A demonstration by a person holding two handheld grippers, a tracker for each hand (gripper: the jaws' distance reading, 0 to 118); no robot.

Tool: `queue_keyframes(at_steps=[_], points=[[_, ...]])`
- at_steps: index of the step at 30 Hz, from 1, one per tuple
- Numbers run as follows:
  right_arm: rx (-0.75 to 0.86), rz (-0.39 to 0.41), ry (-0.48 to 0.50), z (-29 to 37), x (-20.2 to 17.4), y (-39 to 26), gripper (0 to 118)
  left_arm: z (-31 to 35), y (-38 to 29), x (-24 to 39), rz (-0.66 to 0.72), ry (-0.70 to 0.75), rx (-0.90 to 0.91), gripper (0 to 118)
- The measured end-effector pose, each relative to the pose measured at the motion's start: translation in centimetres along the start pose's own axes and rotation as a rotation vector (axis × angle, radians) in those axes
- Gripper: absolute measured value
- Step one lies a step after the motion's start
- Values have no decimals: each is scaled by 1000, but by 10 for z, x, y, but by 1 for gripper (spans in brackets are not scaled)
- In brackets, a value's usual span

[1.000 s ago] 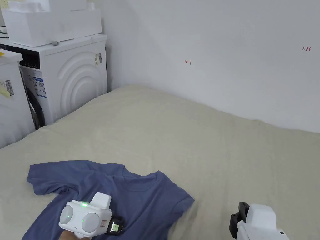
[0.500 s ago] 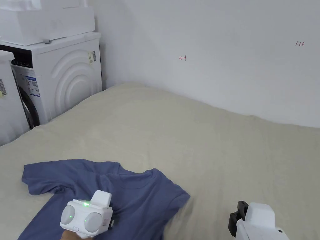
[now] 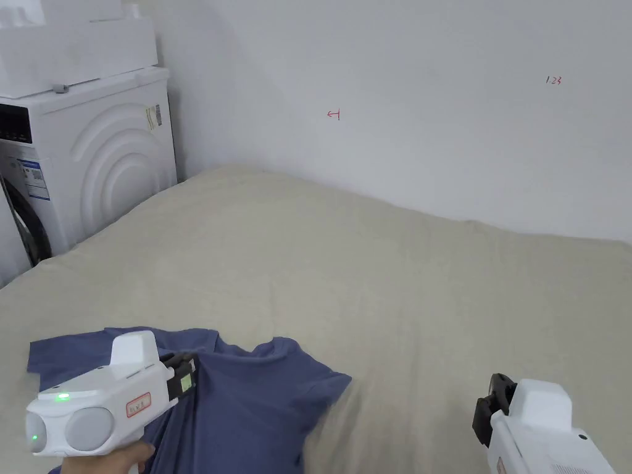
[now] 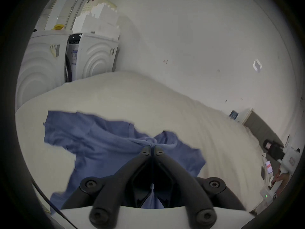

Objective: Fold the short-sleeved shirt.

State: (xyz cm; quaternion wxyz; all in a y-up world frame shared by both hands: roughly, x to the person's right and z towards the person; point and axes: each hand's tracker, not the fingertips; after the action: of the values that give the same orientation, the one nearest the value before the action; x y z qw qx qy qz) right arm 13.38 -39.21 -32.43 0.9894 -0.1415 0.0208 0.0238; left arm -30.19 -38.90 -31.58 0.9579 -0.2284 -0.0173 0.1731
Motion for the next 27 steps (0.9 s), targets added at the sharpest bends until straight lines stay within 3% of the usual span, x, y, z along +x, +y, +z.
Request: queue_keyframes(at_steps=[5, 14, 27], points=[[36, -16, -44, 10, 25, 12, 1, -9, 27, 37, -62, -85, 58, 0], [86, -39, -156, 36, 82, 27, 1, -36, 57, 163, -219, -339, 67, 0], [119, -89, -319, 77, 163, 31, 1, -101, 28, 359, -362, -566, -34, 0]])
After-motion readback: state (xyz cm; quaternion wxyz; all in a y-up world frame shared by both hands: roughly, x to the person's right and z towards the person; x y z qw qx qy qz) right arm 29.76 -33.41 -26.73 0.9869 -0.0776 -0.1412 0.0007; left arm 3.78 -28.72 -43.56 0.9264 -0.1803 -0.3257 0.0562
